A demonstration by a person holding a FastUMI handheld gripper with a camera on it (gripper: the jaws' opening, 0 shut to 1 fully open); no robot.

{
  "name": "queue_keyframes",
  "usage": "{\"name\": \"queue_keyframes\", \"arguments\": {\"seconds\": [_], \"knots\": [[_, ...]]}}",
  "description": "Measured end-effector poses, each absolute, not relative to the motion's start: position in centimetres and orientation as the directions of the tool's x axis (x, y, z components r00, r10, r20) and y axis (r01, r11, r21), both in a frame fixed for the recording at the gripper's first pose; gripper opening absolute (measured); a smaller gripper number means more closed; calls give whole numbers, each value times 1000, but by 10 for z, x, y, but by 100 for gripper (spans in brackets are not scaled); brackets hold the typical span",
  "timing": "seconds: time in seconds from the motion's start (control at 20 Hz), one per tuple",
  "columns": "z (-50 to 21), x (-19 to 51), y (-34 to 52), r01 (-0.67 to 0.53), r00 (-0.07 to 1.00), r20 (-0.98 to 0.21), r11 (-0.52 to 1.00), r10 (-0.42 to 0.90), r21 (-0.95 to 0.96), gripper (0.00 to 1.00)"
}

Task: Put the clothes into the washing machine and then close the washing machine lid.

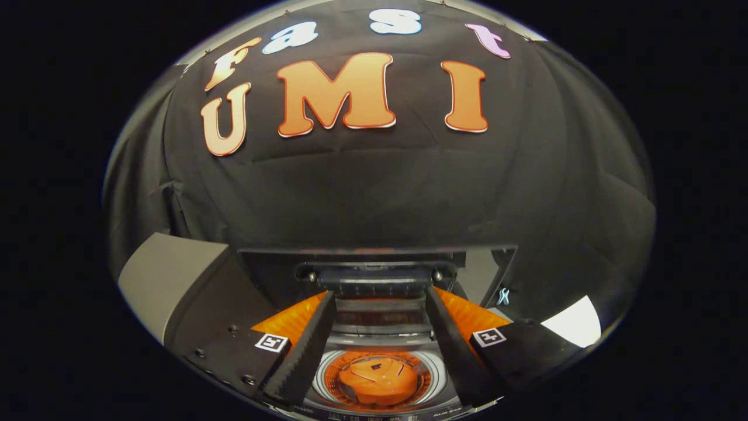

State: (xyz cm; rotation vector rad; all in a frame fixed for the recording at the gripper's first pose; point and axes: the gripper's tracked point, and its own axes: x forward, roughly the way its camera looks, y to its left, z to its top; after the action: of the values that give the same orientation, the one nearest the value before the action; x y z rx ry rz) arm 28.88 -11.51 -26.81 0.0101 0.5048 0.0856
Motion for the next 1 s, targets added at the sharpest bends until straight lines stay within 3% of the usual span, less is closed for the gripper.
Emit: {"name": "queue_keyframes", "arguments": {"seconds": [0.5, 1.0], "knots": [[-264, 362, -113, -72, 875, -477, 997, 78, 33, 99], [-269, 343, -113, -80, 877, -471, 995, 99, 61, 99]]}}
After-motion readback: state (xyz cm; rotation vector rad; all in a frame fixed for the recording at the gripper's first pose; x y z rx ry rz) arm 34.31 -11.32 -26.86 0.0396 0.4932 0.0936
